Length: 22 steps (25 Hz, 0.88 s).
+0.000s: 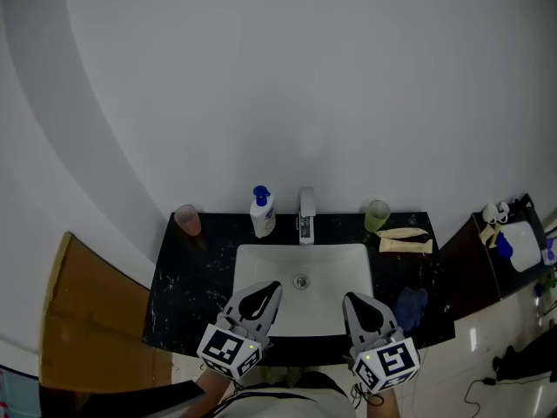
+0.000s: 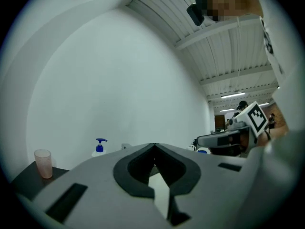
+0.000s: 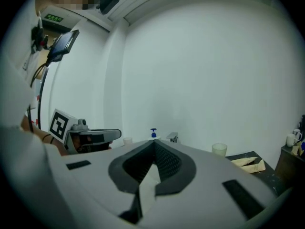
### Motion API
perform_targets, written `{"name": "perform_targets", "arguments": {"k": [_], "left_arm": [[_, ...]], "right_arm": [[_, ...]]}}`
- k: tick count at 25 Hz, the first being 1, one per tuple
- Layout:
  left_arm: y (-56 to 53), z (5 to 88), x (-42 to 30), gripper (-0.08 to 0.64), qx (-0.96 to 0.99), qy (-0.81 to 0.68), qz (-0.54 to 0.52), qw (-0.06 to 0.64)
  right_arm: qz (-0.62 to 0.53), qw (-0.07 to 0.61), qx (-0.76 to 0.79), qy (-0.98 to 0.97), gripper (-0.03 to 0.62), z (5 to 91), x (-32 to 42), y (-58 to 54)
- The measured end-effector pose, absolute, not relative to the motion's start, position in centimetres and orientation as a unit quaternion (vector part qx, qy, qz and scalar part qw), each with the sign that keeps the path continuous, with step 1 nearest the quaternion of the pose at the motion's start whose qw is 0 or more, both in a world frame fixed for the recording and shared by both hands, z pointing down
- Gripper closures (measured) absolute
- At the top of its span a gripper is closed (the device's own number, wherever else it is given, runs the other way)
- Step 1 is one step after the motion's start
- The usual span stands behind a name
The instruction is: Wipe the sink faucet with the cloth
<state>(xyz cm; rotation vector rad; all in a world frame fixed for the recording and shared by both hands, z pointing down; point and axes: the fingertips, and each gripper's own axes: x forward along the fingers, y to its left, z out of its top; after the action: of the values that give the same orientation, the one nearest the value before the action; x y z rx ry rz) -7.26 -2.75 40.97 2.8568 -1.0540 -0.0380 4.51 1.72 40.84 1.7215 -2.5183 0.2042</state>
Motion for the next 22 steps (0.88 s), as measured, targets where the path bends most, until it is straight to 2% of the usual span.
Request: {"name": "perform_targets", "arguments": {"k": [8,17,22], "left_arm": [[-3.7,42.6,0.0,0.558,0.953,-0.297,0.013,0.061],[-0.7,45.8,13.4,0.558,0.983,-0.159,0.045,0.085],[3.2,48.5,19.7,0.558,0.990,-0.070,0.078,0.094]], "right_arm": [[0.089,0.033,0.570,-0.816,0.598,42.2,8.8,-0.4],[0.126,0.051,0.693,-0.708,0.598,46.6,23.6,5.1],[0.156,0.074,0.739,-0.651,0.597,49.6,28.6,9.7]]}}
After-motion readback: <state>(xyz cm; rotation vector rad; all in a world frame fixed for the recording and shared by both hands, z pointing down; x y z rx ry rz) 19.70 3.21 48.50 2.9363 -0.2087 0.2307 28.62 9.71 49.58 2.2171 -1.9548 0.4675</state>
